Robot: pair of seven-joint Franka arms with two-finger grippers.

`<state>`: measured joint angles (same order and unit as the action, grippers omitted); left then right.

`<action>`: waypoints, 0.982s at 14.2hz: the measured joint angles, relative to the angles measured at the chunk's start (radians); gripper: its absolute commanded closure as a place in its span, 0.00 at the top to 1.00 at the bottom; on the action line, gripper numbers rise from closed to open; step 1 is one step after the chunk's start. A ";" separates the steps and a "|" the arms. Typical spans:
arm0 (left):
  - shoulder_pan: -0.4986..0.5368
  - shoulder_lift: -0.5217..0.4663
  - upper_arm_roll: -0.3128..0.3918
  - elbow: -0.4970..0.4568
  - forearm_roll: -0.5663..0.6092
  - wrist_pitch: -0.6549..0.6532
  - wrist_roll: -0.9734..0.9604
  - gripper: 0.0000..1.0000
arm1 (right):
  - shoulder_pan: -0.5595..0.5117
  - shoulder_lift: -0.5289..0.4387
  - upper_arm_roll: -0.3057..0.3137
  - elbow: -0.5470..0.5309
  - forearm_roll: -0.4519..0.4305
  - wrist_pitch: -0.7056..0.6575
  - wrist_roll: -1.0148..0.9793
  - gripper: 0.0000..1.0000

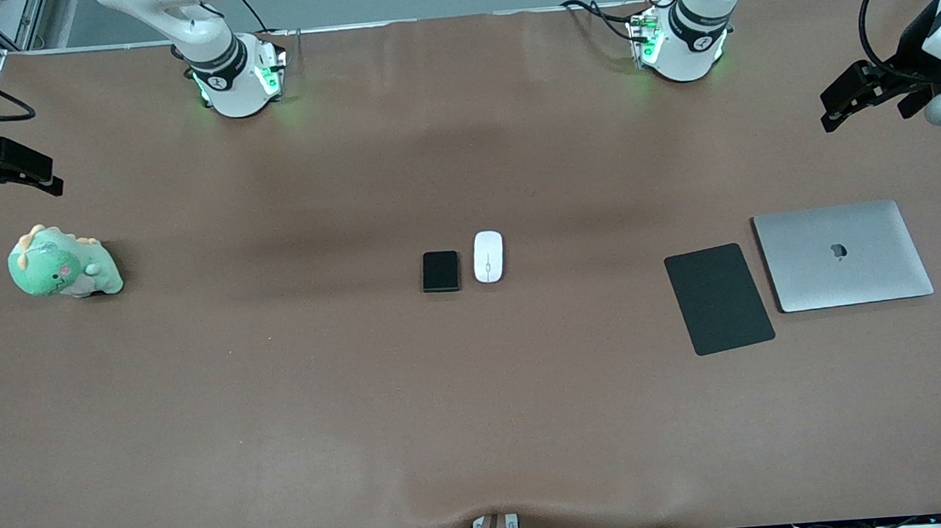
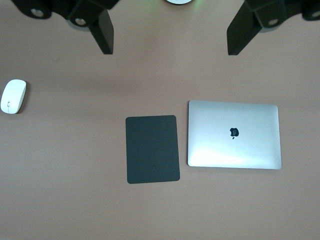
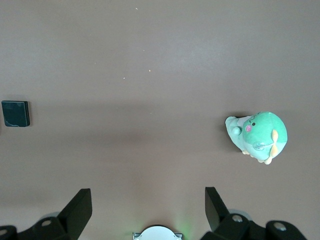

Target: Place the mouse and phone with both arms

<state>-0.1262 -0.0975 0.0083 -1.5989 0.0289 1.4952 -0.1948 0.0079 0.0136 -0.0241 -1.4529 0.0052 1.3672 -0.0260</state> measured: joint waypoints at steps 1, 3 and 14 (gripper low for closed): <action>0.000 0.000 0.000 0.000 0.000 0.000 0.000 1.00 | 0.000 0.000 0.000 0.000 0.000 0.000 0.000 1.00; 0.000 0.000 0.000 0.000 0.000 0.000 0.000 1.00 | 0.000 0.000 0.000 0.000 0.000 0.000 0.000 1.00; -0.109 0.169 -0.065 0.042 -0.006 0.103 -0.117 1.00 | 0.000 0.000 0.001 0.000 0.000 0.000 0.000 1.00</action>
<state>-0.2356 0.0717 -0.0565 -1.5573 0.0228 1.5980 -0.3121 0.0080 0.0136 -0.0232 -1.4531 0.0052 1.3672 -0.0261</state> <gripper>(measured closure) 0.000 0.000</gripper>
